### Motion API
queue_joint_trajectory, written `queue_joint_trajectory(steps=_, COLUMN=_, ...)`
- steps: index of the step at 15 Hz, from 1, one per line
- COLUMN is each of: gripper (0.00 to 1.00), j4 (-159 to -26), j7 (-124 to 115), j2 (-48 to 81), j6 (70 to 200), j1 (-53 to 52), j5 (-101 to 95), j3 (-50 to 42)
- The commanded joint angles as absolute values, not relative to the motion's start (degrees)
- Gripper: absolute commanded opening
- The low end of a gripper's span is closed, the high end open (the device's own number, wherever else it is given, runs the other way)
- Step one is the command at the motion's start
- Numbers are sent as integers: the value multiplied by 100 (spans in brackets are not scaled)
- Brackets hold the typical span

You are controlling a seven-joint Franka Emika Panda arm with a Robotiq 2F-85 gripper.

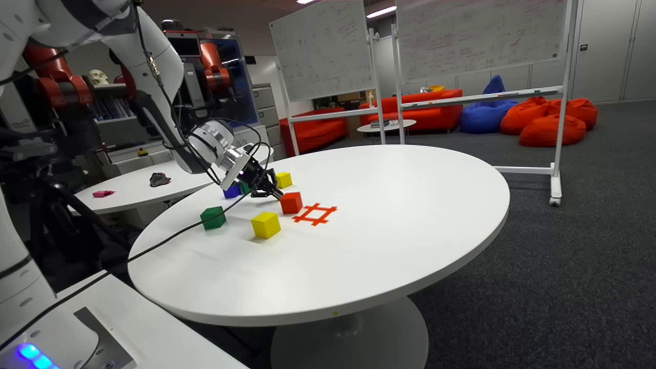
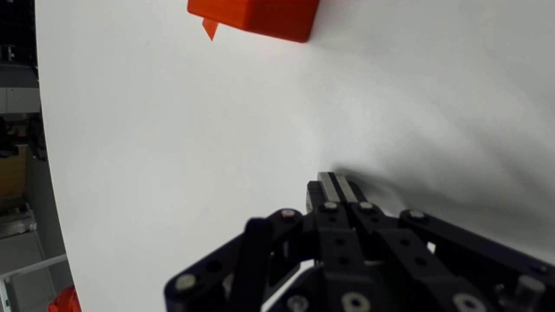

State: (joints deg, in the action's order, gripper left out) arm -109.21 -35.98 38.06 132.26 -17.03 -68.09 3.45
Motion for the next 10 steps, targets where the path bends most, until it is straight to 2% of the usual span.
queue_joint_trajectory(steps=1, gripper=0, j4=-11611, j7=-3841, j2=3247, j6=13604, j1=-1613, j5=-7038, j3=403)
queue_joint_trajectory(steps=10, gripper=0, j4=-12004, j7=-3940, j2=2919, j6=13681, j1=-1500, j5=-7034, j3=389)
